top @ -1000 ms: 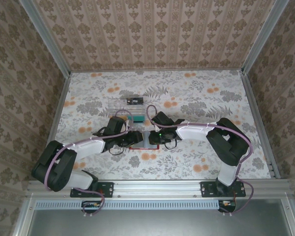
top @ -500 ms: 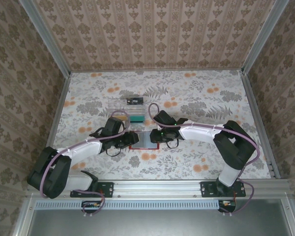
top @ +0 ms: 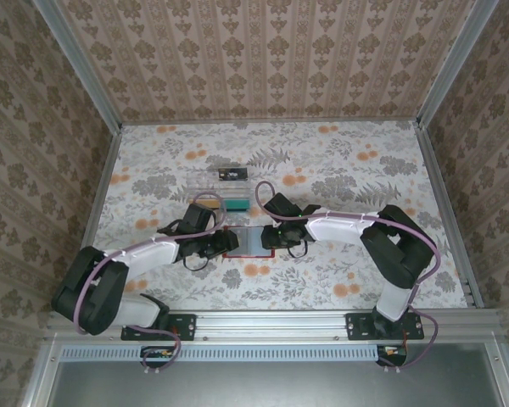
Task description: Take the credit cards out of the card holder
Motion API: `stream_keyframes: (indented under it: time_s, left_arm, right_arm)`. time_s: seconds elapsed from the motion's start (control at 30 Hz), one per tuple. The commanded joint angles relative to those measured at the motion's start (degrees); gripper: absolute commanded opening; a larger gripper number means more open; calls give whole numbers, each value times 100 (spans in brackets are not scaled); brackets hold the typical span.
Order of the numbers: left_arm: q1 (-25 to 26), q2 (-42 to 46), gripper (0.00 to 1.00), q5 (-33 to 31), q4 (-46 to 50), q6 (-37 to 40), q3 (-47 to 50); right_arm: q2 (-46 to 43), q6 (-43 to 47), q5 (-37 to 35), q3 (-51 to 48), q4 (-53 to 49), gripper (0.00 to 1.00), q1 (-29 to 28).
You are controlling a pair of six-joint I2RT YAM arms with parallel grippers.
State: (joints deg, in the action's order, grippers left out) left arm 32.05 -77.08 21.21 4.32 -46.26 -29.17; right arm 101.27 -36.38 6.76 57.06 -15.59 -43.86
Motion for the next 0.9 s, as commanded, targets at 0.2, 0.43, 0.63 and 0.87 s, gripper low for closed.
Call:
stream_keyframes:
  time_s: [0.2,0.43,0.63,0.87]
  left_arm:
    - [64,-172,47,339,-382,100,-89]
    - [73,17,48,149,24,217,-223]
    - [47,404,48,-163,462,462,-360]
    - [47,61,47,37,247,442,-361]
  right_arm:
    - [207,-99,6,-60,-92,32,16]
    - [200,-124,25,-72,-86,32,11]
    - [187,-137,23,-95,-68,32,13]
    - [189,-141,28,-90,-73,31,10]
